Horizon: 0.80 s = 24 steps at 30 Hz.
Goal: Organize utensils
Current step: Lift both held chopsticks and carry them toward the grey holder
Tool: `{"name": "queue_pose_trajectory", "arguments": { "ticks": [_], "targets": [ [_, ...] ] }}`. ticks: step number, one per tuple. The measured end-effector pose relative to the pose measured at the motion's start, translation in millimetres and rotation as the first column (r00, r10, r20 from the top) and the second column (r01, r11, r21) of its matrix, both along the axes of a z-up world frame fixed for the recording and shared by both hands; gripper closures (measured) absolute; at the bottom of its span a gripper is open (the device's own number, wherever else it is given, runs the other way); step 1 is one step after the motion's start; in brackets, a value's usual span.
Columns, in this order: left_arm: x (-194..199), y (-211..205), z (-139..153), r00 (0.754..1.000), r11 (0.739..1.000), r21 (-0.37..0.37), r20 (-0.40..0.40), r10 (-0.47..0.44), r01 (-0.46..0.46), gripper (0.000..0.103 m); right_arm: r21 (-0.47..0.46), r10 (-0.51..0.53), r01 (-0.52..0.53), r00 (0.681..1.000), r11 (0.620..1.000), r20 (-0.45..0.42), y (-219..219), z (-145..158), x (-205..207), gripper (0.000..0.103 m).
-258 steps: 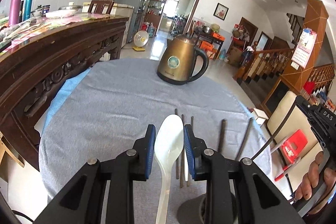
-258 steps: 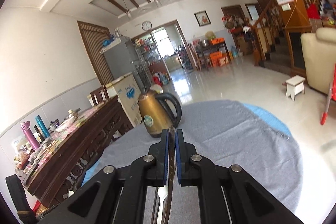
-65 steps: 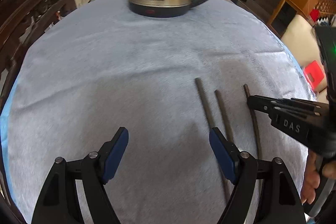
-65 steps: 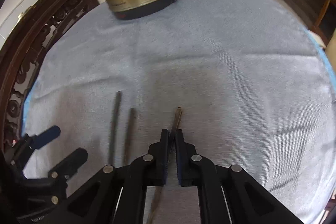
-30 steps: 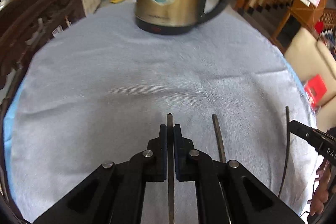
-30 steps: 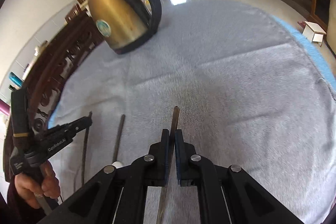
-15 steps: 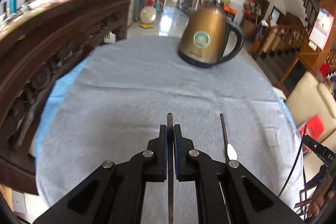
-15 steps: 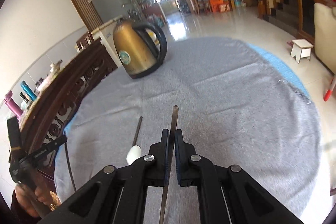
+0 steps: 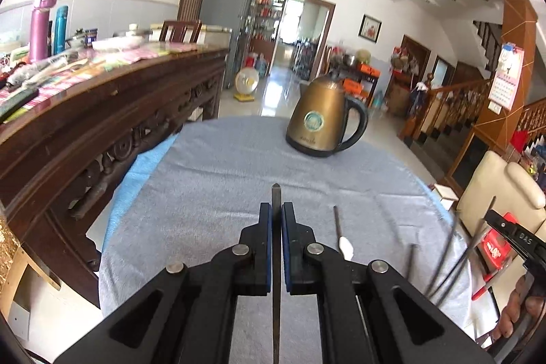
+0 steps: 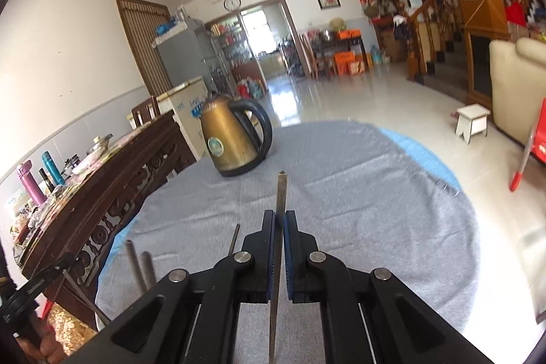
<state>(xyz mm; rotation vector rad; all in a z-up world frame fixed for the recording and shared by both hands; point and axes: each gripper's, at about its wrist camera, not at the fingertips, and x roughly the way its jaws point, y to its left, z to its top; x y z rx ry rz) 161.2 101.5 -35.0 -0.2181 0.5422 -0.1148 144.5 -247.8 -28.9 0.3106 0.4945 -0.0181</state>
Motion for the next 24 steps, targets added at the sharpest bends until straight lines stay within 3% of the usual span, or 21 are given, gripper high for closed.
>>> {"name": "queue_pose_trajectory", "arguments": {
  "ticks": [24],
  "targets": [
    [-58, -16, 53, 0.99, 0.999, -0.027, 0.138, -0.031, 0.035, 0.098, -0.071, 0.035, -0.026, 0.99, 0.997, 0.136, 9, 49, -60, 0.098]
  ]
}}
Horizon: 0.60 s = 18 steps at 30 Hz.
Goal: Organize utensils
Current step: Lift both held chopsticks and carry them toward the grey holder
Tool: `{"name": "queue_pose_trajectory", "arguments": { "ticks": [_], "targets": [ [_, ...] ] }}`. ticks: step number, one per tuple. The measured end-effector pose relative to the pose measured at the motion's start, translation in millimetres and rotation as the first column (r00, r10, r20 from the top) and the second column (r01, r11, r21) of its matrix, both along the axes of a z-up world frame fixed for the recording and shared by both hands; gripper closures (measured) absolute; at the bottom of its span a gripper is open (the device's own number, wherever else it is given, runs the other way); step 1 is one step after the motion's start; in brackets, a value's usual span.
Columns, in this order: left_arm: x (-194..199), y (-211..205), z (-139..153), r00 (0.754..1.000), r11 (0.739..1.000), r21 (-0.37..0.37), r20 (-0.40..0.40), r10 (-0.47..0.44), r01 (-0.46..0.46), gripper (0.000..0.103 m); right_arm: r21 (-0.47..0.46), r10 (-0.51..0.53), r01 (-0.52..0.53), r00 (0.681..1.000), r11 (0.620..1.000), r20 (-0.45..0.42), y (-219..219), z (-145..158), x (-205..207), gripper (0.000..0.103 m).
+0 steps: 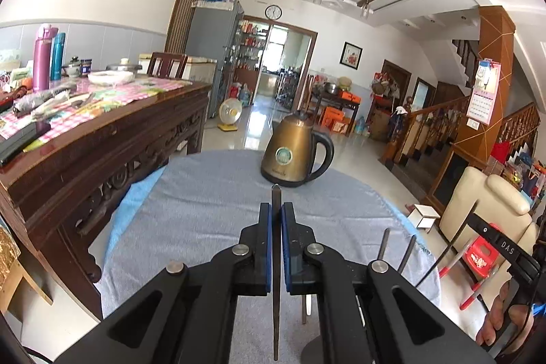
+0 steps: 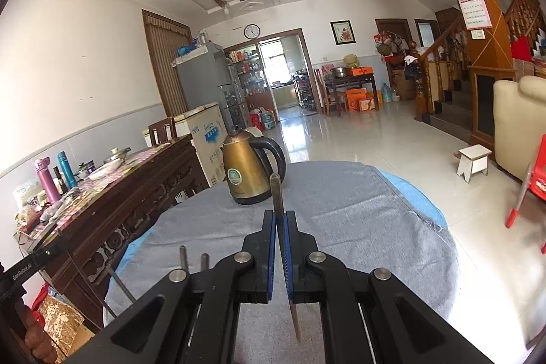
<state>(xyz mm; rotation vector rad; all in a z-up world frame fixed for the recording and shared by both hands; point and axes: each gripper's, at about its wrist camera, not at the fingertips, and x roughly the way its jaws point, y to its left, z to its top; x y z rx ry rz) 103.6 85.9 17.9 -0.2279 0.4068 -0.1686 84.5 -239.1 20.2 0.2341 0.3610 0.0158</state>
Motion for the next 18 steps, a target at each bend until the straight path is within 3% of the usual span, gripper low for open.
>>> {"name": "queue_pose_trajectory", "arguments": {
  "ticks": [12, 15, 18],
  "targets": [
    [-8, -5, 10, 1.0, 1.0, 0.017, 0.023, -0.007, 0.007, 0.098, -0.017, 0.007, -0.008, 1.0, 1.0, -0.025, 2, 0, 1, 0.098],
    [-3, -4, 1, 1.0, 1.0, 0.015, -0.006, -0.005, 0.005, 0.098, 0.05, -0.021, 0.027, 0.993, 0.998, -0.114, -21, -16, 18, 0.097],
    [0, -3, -4, 1.0, 1.0, 0.014, -0.022, -0.002, 0.002, 0.098, 0.183, -0.035, 0.084, 0.966, 0.98, -0.255, -60, -44, 42, 0.096]
  ]
}}
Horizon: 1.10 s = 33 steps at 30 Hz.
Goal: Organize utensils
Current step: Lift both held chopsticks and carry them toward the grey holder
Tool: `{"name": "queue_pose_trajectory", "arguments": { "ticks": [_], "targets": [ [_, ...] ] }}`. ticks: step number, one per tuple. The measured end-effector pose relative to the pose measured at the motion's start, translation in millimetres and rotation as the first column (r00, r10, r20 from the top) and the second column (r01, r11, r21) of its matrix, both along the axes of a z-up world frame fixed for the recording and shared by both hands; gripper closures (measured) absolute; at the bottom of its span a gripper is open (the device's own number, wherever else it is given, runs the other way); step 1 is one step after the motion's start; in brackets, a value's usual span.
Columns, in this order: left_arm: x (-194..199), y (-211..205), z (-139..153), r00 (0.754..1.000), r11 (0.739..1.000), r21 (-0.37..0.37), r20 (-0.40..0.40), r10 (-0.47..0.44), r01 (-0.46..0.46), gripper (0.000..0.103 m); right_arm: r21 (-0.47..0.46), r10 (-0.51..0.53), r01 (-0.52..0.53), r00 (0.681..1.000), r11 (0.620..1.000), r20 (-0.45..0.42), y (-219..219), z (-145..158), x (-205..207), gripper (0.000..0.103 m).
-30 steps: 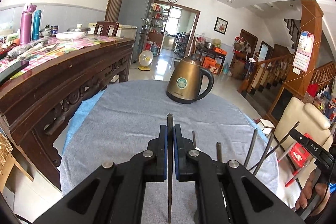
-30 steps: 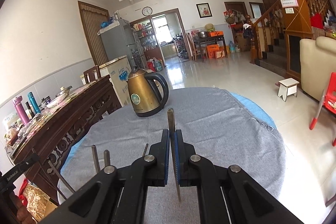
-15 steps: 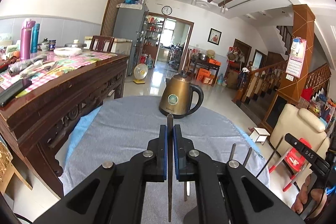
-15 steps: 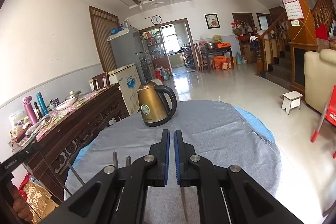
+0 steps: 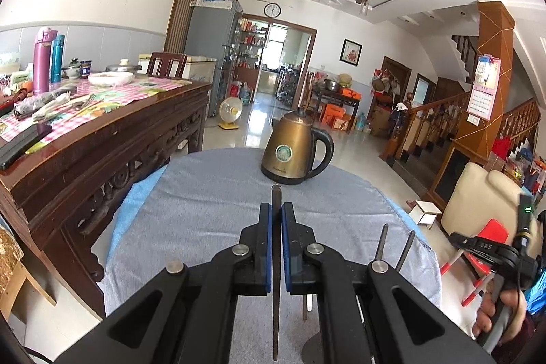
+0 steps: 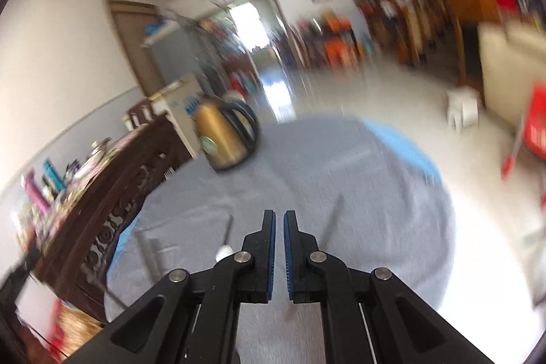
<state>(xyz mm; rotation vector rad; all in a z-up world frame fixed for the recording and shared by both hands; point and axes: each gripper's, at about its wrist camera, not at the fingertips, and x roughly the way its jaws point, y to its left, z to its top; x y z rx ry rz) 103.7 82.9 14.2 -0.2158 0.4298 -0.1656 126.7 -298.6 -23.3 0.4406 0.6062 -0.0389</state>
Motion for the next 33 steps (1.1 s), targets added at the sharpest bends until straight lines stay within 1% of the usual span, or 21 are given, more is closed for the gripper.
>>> {"name": "queue_pose_trajectory", "arguments": {
  "ticks": [1, 2, 4, 5, 7, 8, 11, 14, 16, 17, 23, 25, 26, 27, 28, 29, 30, 31, 33],
  "targets": [
    [1, 0, -1, 1.0, 1.0, 0.001, -0.001, 0.0, 0.0, 0.098, 0.047, -0.025, 0.027, 0.999, 0.999, -0.043, -15, -12, 8, 0.091],
    [1, 0, -1, 1.0, 1.0, 0.003, 0.0, 0.001, -0.001, 0.098, 0.083, -0.041, 0.049, 0.995, 0.995, -0.089, -28, -23, 18, 0.084],
    [2, -2, -1, 1.0, 1.0, 0.007, 0.002, -0.001, 0.001, 0.098, 0.131, -0.042, 0.063, 0.986, 0.989, -0.162, -44, -40, 36, 0.078],
    [3, -2, -2, 1.0, 1.0, 0.008, 0.002, 0.0, 0.0, 0.098, 0.145, -0.032, 0.063, 0.978, 0.988, -0.205, -50, -51, 50, 0.078],
    [4, -4, -3, 1.0, 1.0, 0.01, 0.0, 0.003, -0.003, 0.098, 0.143, -0.018, 0.055, 0.967, 0.988, -0.254, -51, -62, 70, 0.078],
    [5, -4, -3, 1.0, 1.0, 0.011, -0.003, 0.003, -0.003, 0.098, 0.13, -0.006, 0.048, 0.951, 0.99, -0.308, -49, -72, 90, 0.078],
    [11, -7, -6, 1.0, 1.0, 0.018, -0.017, 0.003, -0.003, 0.098, 0.102, 0.004, 0.039, 0.92, 0.994, -0.393, -41, -93, 135, 0.078],
    [13, -9, -9, 1.0, 0.999, 0.042, -0.014, 0.017, -0.017, 0.098, 0.078, -0.008, 0.049, 0.888, 0.996, -0.459, -36, -114, 170, 0.078],
    [15, -8, -11, 1.0, 0.998, 0.05, -0.011, 0.026, -0.025, 0.098, 0.068, -0.019, 0.06, 0.871, 0.996, -0.491, -35, -122, 184, 0.078],
    [17, -7, -12, 1.0, 0.998, 0.052, -0.012, 0.028, -0.027, 0.098, 0.044, -0.04, 0.073, 0.856, 0.996, -0.516, -32, -127, 195, 0.078],
    [26, -3, -22, 0.999, 0.998, 0.046, -0.034, 0.033, -0.032, 0.098, -0.056, -0.123, 0.112, 0.786, 0.992, -0.606, -27, -146, 226, 0.078],
    [28, -2, -25, 0.999, 0.999, 0.044, -0.038, 0.031, -0.029, 0.098, -0.081, -0.137, 0.111, 0.775, 0.991, -0.617, -27, -151, 230, 0.077],
    [28, -3, -25, 0.999, 0.999, 0.044, -0.038, 0.031, -0.029, 0.098, -0.095, -0.143, 0.107, 0.771, 0.99, -0.621, -26, -154, 231, 0.079],
    [29, -2, -26, 0.999, 0.999, 0.044, -0.038, 0.031, -0.029, 0.098, -0.117, -0.155, 0.105, 0.777, 0.988, -0.61, -25, -154, 232, 0.08],
    [30, -3, -27, 0.999, 0.999, 0.043, -0.04, 0.03, -0.028, 0.098, -0.127, -0.157, 0.1, 0.775, 0.987, -0.612, -23, -155, 233, 0.083],
    [30, -2, -27, 0.999, 0.999, 0.041, -0.044, 0.029, -0.027, 0.098, -0.146, -0.16, 0.089, 0.78, 0.985, -0.606, -20, -155, 234, 0.09],
    [30, -2, -28, 0.999, 0.999, 0.038, -0.046, 0.029, -0.027, 0.098, -0.173, -0.17, 0.081, 0.781, 0.982, -0.6, -18, -155, 234, 0.094],
    [30, -2, -29, 0.998, 0.999, 0.038, -0.047, 0.03, -0.028, 0.098, -0.182, -0.172, 0.076, 0.787, 0.98, -0.593, -16, -155, 234, 0.094],
    [28, -1, -28, 0.999, 0.999, 0.04, -0.043, 0.033, -0.031, 0.098, -0.154, -0.16, 0.085, 0.801, 0.984, -0.576, -17, -155, 231, 0.096]
  ]
}}
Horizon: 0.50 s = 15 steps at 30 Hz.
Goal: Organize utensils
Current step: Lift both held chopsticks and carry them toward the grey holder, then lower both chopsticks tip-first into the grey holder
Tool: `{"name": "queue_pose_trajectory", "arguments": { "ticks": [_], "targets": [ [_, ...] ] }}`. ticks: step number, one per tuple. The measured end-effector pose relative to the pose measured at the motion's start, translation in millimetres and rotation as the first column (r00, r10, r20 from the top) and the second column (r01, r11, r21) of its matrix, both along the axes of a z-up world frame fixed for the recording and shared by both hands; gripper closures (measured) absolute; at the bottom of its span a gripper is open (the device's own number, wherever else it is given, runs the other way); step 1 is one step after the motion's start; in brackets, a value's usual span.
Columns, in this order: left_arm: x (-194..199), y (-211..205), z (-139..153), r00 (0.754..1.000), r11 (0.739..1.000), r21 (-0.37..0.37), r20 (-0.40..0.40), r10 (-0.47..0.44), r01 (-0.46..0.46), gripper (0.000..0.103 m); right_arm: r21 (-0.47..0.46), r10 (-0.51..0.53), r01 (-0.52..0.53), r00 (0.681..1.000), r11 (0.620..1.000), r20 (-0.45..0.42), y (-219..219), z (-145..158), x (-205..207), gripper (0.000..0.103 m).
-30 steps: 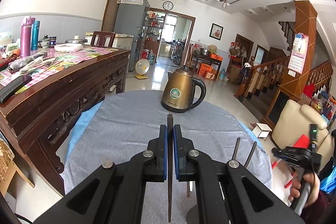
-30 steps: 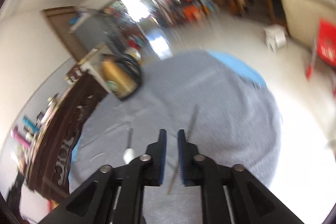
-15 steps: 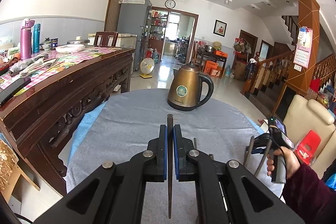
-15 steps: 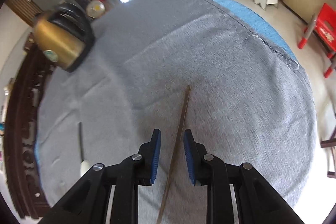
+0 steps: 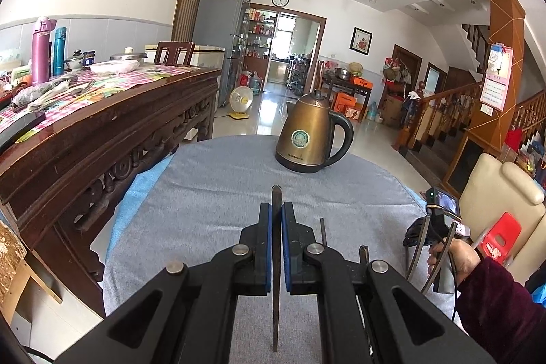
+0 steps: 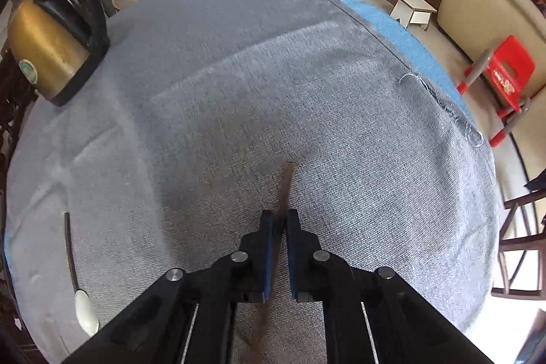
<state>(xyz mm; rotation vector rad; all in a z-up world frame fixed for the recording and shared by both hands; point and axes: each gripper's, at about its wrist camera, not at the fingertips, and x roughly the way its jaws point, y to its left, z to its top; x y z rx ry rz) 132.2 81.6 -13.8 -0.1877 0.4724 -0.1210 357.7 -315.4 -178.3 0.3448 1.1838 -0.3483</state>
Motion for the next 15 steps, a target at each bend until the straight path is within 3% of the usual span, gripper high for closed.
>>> {"name": "queue_pose_trajectory", "arguments": {
  "ticks": [3, 6, 11, 15],
  "targets": [
    [-2, 1, 2, 1.0, 1.0, 0.001, 0.004, 0.006, -0.006, 0.098, 0.067, 0.005, -0.009, 0.998, 0.998, 0.062, -5, 2, -13, 0.096],
    [-6, 1, 7, 1.0, 1.0, 0.006, 0.016, 0.011, -0.011, 0.098, 0.101, 0.025, -0.044, 0.982, 0.994, 0.187, -4, 24, -41, 0.096],
    [-16, -1, 20, 0.999, 1.0, 0.005, 0.05, 0.011, -0.011, 0.098, 0.113, 0.053, -0.111, 0.904, 0.987, 0.423, 7, 79, -100, 0.096],
    [-28, -5, 35, 0.996, 1.0, 0.006, 0.091, 0.006, -0.007, 0.098, 0.06, 0.084, -0.145, 0.81, 0.988, 0.58, 17, 129, -137, 0.096]
  ]
}}
